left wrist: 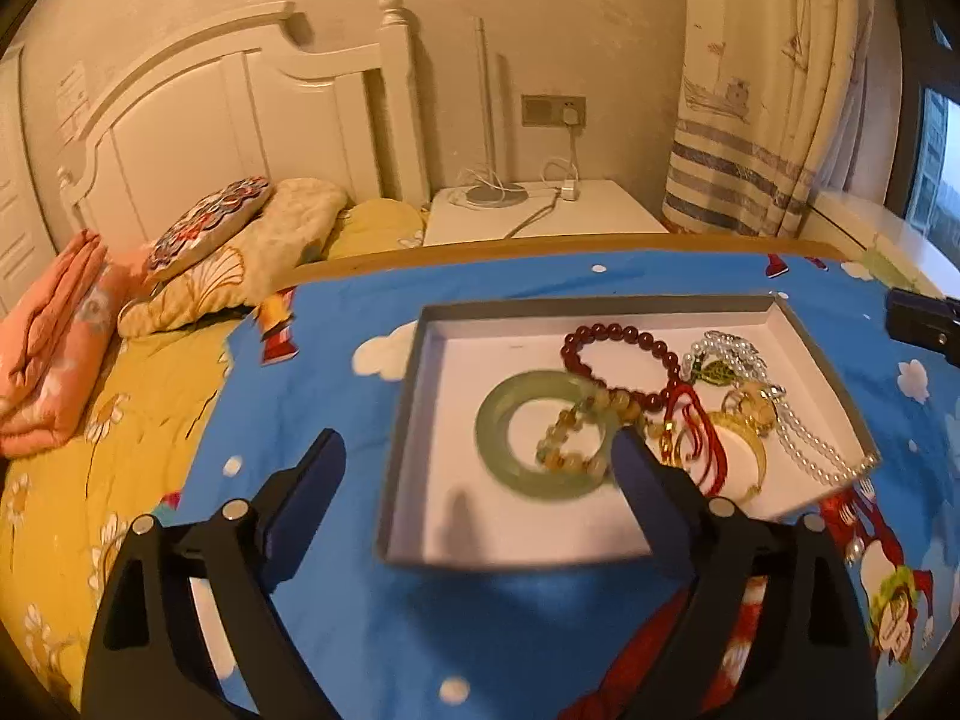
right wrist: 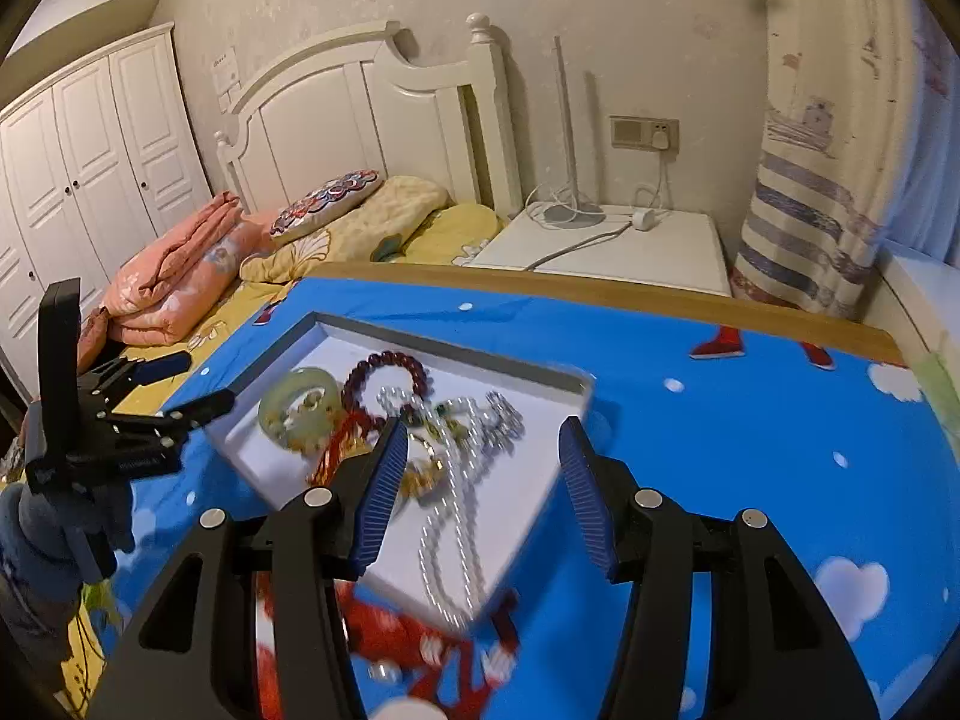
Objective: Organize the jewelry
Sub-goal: 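Grasp the flower brooch with the right tool while the left tool grasps the gold ring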
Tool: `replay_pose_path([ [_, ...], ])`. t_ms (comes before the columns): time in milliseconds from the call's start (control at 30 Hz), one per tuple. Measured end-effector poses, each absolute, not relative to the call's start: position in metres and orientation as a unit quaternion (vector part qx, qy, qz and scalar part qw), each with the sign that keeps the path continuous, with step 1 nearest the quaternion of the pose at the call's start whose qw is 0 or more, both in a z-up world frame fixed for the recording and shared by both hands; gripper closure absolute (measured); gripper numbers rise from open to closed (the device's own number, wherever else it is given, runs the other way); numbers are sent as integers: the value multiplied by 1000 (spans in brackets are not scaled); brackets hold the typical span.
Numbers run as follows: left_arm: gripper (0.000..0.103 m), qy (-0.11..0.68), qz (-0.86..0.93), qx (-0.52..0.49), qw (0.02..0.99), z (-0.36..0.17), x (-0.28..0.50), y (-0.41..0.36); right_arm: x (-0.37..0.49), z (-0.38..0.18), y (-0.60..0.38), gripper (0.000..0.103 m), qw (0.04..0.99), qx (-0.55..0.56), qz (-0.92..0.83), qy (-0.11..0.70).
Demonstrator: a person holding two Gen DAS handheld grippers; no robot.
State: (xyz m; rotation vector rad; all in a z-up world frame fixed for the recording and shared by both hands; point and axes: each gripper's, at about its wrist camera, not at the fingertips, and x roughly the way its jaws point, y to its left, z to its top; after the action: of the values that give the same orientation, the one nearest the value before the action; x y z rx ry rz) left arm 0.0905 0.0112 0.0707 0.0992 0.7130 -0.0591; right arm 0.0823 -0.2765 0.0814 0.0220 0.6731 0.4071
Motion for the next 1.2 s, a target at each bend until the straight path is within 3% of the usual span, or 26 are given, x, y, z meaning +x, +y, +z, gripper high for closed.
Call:
replay_pose_path([
  [567,8,373,-67,27,925,46,0,12,2,16,-259,51,889,-47,240,386],
  [1200,8,389,-112,31,914,26,-47,0,42,2,-175,51,837,-143,316,424],
])
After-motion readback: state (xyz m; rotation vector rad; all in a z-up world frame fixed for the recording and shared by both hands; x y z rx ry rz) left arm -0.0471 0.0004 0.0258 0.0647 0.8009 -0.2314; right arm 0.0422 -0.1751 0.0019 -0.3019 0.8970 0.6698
